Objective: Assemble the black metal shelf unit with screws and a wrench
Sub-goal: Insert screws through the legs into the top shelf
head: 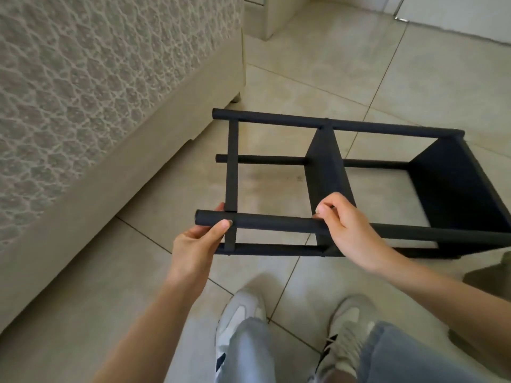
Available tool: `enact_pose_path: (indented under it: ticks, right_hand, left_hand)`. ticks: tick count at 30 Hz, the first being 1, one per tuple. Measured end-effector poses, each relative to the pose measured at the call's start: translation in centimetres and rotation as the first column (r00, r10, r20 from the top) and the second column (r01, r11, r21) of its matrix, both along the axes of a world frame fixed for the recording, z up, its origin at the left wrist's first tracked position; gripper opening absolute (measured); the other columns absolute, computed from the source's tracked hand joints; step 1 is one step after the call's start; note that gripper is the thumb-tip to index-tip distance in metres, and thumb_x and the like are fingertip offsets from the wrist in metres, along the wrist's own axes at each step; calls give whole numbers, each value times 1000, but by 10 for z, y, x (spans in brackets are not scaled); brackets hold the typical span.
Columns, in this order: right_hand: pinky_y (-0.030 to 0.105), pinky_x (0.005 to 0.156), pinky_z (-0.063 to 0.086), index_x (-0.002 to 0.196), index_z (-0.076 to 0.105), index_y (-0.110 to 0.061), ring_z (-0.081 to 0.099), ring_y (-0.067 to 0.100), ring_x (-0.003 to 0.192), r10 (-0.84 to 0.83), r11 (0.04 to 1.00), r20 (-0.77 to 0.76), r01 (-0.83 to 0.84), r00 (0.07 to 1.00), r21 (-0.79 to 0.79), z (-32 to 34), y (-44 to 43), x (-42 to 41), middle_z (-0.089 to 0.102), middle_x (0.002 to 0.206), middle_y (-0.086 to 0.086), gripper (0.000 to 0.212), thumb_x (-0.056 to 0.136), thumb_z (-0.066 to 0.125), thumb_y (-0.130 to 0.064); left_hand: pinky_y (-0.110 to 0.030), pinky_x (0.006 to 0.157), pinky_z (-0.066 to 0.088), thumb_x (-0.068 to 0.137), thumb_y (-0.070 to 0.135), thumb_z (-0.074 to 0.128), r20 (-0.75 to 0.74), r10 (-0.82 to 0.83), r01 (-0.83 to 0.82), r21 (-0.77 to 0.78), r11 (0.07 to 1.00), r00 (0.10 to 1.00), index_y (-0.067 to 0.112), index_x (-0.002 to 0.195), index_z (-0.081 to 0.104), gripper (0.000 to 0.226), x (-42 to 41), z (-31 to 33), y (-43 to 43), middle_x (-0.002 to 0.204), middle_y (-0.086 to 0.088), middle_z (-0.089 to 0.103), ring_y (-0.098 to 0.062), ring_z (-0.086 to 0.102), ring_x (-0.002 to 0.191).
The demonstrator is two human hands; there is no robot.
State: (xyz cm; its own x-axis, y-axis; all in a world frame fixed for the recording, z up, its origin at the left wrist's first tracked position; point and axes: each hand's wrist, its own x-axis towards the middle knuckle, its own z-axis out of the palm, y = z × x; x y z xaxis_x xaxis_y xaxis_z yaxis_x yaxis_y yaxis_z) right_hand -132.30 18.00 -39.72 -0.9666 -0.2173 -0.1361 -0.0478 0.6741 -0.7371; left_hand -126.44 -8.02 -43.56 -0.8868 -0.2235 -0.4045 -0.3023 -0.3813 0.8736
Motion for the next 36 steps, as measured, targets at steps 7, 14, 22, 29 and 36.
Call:
enact_pose_path:
  ticks: [7, 14, 22, 29, 36]
  right_hand:
    - [12, 72, 43, 97, 50, -19, 57, 2, 86, 8, 1000, 31, -9, 999, 24, -18, 2, 8, 60, 90, -5, 14, 104, 40, -26]
    - [8, 68, 43, 94, 51, -23, 56, -5, 85, -9, 998, 43, 7, 999, 65, -26, 1, 11, 60, 86, -10, 13, 102, 41, -29]
    - [11, 51, 40, 97, 59, -17, 58, 5, 63, -52, 963, 114, 19, 992, 270, -40, -9, 9, 61, 74, -6, 14, 101, 50, -28]
    - [33, 63, 56, 100, 58, -18, 62, 10, 63, 88, 906, 167, -148, 982, 396, -33, -13, 5, 62, 75, -4, 17, 102, 46, -30]
    - [34, 57, 55, 94, 51, -25, 60, 11, 58, 71, 906, 208, -150, 975, 395, -31, -14, 2, 60, 72, -5, 15, 102, 42, -34]
  left_hand:
    - [-32, 101, 45, 74, 20, 74, -3, 7, -7, 42, 999, 1000, 5, 112, 73, 40, 15, -31, 3, 124, 1, 72, -15, 67, 117]
    - [-32, 100, 46, 68, 28, 80, 19, 3, -3, 7, 1000, 1000, 15, 102, 80, 36, 21, -47, -1, 121, 1, 73, -16, 68, 115]
    - [-13, 76, 55, 56, 39, 87, -8, -26, 22, -335, 942, 1000, 30, 104, 74, 51, 25, -51, -16, 105, 11, 76, -9, 73, 94]
    - [-19, 87, 56, 67, 44, 82, -12, -289, 223, -602, 766, 957, 41, 127, 59, 64, 15, -43, -30, 126, 23, 62, -7, 69, 102]
    - [-45, 117, 25, 87, 64, 54, 157, -813, 273, -962, 3, 561, 38, 155, 32, 75, -38, -22, -60, 168, 13, 10, -16, 9, 156]
